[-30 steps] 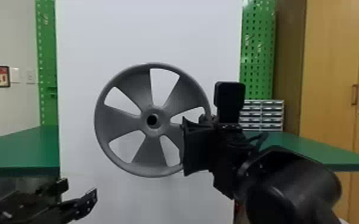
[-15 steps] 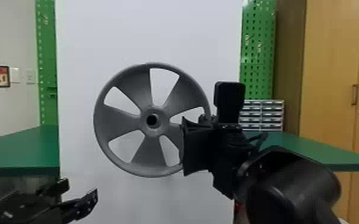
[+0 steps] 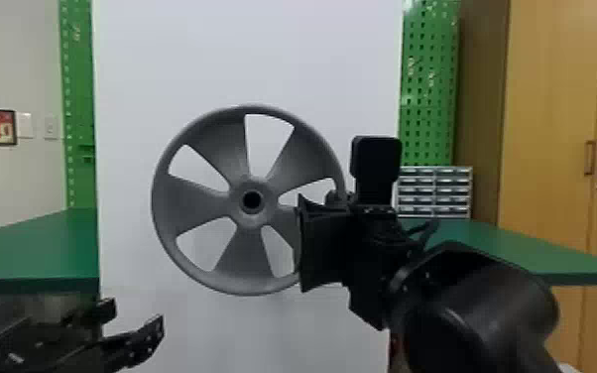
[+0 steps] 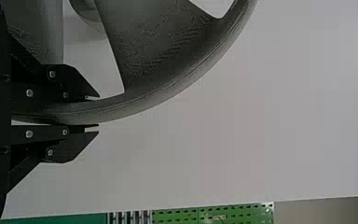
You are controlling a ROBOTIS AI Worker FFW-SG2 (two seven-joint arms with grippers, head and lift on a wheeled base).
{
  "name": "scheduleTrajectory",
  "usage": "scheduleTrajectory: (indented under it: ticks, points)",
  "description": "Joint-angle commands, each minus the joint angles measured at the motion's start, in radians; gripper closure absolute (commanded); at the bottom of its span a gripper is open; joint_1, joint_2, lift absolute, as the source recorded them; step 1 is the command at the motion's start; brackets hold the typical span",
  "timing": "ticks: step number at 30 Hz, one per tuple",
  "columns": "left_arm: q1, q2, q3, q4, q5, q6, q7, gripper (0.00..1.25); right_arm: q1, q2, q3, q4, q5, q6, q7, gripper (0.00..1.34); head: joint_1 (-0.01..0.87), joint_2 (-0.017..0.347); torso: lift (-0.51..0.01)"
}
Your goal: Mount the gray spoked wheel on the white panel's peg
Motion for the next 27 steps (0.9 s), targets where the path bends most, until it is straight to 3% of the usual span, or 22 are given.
scheduleTrajectory:
  ticks: [1,27]
  points:
    - [-0.003,0.001,-0.004,0.001,0.0,0.0,0.0,0.4,-0.007,0.001,0.003,0.01,0.0,-0.004,0.0,1.21,0.091,-0.008,-0.483]
    - [-0.006,0.003,-0.011,0.003,-0.002,0.0,0.001,0.4,-0.035,0.007,0.017,0.066,0.001,-0.03,-0.029,1.21,0.091,-0.008,-0.483]
